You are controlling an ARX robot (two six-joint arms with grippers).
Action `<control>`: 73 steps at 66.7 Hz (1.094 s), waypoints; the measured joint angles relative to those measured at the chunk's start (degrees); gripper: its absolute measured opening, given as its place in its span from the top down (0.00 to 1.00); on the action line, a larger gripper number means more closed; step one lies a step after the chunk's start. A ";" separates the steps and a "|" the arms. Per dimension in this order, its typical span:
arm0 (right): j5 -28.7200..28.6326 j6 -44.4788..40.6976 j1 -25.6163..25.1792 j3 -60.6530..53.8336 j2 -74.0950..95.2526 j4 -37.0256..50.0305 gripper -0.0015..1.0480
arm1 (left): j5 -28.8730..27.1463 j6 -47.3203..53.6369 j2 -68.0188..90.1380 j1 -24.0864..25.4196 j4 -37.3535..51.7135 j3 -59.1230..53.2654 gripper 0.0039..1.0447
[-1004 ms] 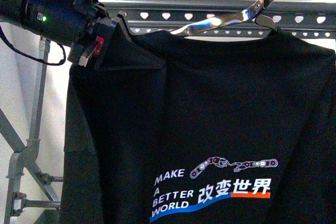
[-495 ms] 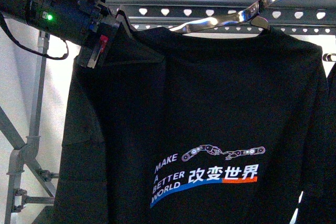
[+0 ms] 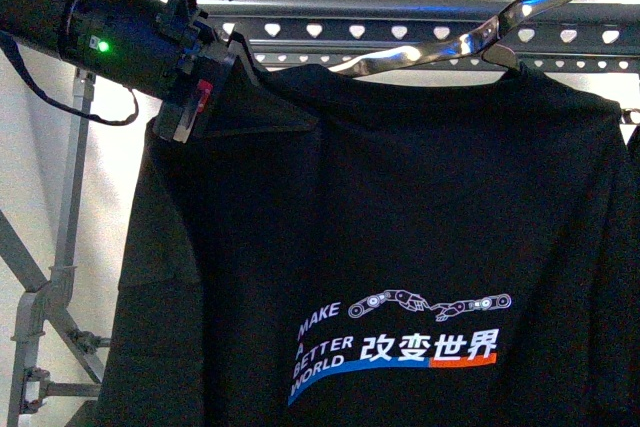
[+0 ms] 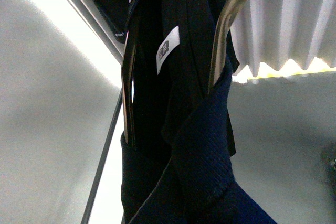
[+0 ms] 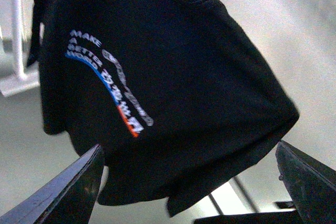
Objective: Hang clothes on hanger
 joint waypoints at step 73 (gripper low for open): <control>20.11 -5.03 16.70 30.75 29.88 4.96 0.34 | -0.04 -0.04 0.00 0.13 0.00 0.00 0.96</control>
